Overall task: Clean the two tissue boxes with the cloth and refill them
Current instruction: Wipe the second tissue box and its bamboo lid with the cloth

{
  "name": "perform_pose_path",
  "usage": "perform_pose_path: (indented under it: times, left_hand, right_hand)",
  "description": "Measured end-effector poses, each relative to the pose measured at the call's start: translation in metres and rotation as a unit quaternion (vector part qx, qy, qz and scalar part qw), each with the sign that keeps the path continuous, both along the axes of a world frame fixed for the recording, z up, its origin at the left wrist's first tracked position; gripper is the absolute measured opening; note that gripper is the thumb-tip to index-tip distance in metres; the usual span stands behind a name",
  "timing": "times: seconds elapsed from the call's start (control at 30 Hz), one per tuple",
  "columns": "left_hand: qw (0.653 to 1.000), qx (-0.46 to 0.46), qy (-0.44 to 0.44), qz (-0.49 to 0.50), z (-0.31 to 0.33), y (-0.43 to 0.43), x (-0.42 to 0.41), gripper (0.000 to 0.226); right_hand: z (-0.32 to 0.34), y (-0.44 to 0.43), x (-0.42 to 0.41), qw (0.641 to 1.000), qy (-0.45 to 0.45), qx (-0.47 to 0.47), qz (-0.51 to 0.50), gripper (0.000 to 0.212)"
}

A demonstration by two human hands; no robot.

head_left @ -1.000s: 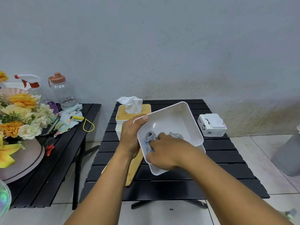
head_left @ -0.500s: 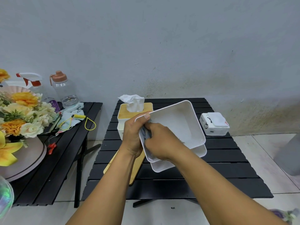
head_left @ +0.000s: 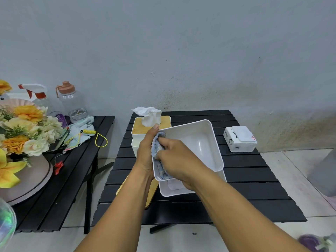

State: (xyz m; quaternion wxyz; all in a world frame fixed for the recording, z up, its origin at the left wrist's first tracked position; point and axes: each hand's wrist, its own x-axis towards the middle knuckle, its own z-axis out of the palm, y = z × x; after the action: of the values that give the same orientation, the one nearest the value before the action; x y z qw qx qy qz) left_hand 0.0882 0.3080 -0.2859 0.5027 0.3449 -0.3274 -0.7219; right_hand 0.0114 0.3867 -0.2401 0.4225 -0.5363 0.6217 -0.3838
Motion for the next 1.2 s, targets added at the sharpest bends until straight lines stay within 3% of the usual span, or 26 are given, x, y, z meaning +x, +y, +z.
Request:
perform_pose_path:
  times: [0.2, 0.37, 0.5, 0.73, 0.9, 1.03, 1.2]
  left_hand:
    - [0.999, 0.035, 0.024, 0.005, -0.001, -0.001, 0.007, 0.032]
    - [0.998, 0.036, 0.044, 0.025, -0.004, -0.001, 0.007, 0.094]
    - [0.999, -0.021, 0.014, 0.037, -0.003, -0.008, 0.013, 0.099]
    - [0.985, -0.147, -0.077, 0.043, 0.006, -0.005, 0.018, 0.042]
    - [0.979, -0.178, -0.097, 0.038, 0.012, 0.002, 0.017, 0.024]
    - [0.971, -0.194, -0.127, 0.058, 0.01, 0.006, 0.012, 0.05]
    - [0.969, -0.202, -0.128, 0.068, 0.01, 0.004, 0.015, 0.057]
  right_hand:
    - [0.012, 0.01, -0.015, 0.987, 0.132, -0.029, 0.086, 0.027]
    - [0.017, 0.008, -0.024, 0.976, 0.187, -0.045, 0.106, 0.028]
    - [0.019, 0.015, -0.029, 0.956, 0.259, -0.024, 0.133, 0.029]
    - [0.008, 0.023, -0.032, 0.852, 0.508, -0.005, 0.128, 0.032]
    - [-0.003, 0.017, -0.029, 0.857, 0.505, 0.079, 0.062, 0.056]
    - [-0.011, 0.011, -0.02, 0.884, 0.461, 0.043, 0.068, 0.038]
    - [-0.011, 0.017, -0.017, 0.908, 0.398, -0.03, 0.124, 0.029]
